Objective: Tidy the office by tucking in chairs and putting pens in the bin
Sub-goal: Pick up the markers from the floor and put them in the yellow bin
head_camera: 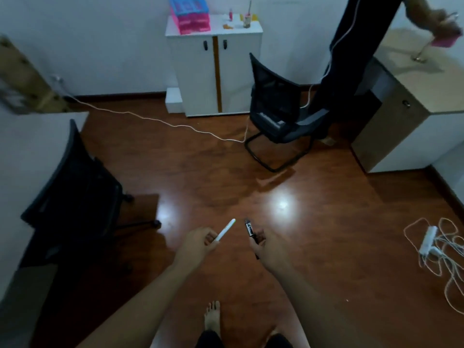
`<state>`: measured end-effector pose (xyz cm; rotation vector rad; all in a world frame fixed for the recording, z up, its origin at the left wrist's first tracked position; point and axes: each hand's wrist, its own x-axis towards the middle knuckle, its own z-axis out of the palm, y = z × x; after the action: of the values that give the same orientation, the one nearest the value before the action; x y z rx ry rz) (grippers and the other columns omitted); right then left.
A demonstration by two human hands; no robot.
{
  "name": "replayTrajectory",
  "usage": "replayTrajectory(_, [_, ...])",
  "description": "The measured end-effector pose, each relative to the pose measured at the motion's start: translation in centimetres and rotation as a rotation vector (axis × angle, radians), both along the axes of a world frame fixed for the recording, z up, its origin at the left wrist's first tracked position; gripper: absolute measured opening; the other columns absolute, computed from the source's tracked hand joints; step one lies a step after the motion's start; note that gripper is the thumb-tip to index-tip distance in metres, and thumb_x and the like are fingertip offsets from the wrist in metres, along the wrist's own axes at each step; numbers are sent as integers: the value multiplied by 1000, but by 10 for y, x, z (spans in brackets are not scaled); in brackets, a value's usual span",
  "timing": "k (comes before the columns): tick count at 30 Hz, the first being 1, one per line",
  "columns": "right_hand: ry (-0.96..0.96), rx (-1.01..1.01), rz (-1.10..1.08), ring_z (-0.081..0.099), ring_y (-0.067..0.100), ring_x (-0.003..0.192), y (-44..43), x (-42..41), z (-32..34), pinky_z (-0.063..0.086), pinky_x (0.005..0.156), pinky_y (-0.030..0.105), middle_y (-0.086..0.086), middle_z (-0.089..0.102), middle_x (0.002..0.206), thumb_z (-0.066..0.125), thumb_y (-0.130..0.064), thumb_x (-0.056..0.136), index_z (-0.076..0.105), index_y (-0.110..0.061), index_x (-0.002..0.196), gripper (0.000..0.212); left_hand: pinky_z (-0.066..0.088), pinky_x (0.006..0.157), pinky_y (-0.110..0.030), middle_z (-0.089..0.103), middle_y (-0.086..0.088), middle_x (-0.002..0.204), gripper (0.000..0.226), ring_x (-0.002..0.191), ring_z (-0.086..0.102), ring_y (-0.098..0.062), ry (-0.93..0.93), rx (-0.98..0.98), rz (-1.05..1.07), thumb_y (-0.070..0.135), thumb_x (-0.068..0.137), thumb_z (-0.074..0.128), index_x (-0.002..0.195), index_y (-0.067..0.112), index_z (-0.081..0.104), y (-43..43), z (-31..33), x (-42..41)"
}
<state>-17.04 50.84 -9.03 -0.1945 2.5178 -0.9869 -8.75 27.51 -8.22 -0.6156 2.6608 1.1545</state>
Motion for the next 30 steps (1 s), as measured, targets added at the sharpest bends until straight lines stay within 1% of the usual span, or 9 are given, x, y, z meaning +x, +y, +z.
replayTrajectory(2, [22, -18, 92, 59, 4, 63, -19, 2, 6, 41, 56, 16, -9, 65, 77, 77, -29, 93, 67, -21, 98, 14, 59, 75, -31, 75, 8, 90, 14, 75, 65, -4, 18, -35, 88, 26, 90, 86, 103, 24, 82, -11, 1, 24])
replayTrajectory(5, [23, -42, 230, 57, 8, 71, -43, 6, 15, 51, 71, 36, -8, 67, 83, 78, -27, 92, 69, -21, 102, 15, 62, 78, -37, 74, 8, 89, 9, 80, 70, -11, 0, -74, 186, 31, 92, 84, 97, 26, 79, -23, 16, 59])
replayTrajectory(9, [32, -84, 394, 61, 15, 73, -67, 15, 24, 48, 67, 33, -6, 67, 82, 78, -24, 91, 69, -20, 100, 13, 61, 80, -40, 75, 3, 94, 18, 87, 72, -16, 13, -203, 333, 35, 93, 82, 96, 18, 81, -37, 31, 115])
replayTrajectory(12, [34, -105, 502, 65, 18, 80, -85, 28, 23, 48, 67, 30, -5, 71, 87, 78, -24, 91, 70, -23, 99, 12, 60, 81, -36, 74, 7, 96, 16, 87, 71, -13, 59, -245, 468, 36, 91, 83, 102, 23, 83, -42, 40, 165])
replayTrajectory(19, [-14, -167, 668, 70, 27, 79, -126, 96, 15, 56, 71, 45, 5, 76, 86, 82, -23, 89, 71, -12, 95, 16, 57, 75, -26, 71, 14, 89, 17, 81, 69, -3, 53, -144, 794, 36, 87, 87, 91, 44, 72, -20, 32, 280])
replayTrajectory(21, [-14, -187, 768, 69, 24, 77, -140, 115, 17, 55, 69, 43, 3, 74, 85, 82, -22, 89, 70, -14, 92, 14, 55, 74, -23, 72, 14, 89, 18, 85, 69, 1, 62, -125, 866, 36, 88, 87, 87, 47, 72, -14, 29, 304])
replayTrajectory(23, [-5, -181, 861, 65, 13, 71, -156, 130, 21, 53, 63, 32, -5, 72, 83, 81, -24, 89, 68, -22, 90, 12, 52, 72, -21, 73, 14, 88, 19, 89, 67, 6, 76, -106, 951, 35, 88, 87, 85, 47, 72, -12, 28, 323])
replayTrajectory(26, [-27, -196, 950, 63, 11, 66, -183, 149, 24, 49, 56, 24, 0, 72, 83, 79, -22, 92, 68, -20, 94, 11, 58, 71, -29, 74, 10, 85, 19, 78, 70, -4, 103, -73, 1073, 32, 88, 88, 83, 44, 74, -14, 29, 344])
replayTrajectory(30, [-32, -178, 1051, 69, 22, 74, -225, 174, 27, 57, 64, 38, 1, 71, 85, 77, -23, 94, 67, -23, 97, 11, 63, 76, -40, 74, 6, 86, 12, 79, 72, -12, 119, -40, 1157, 30, 90, 87, 90, 37, 77, -31, 30, 371])
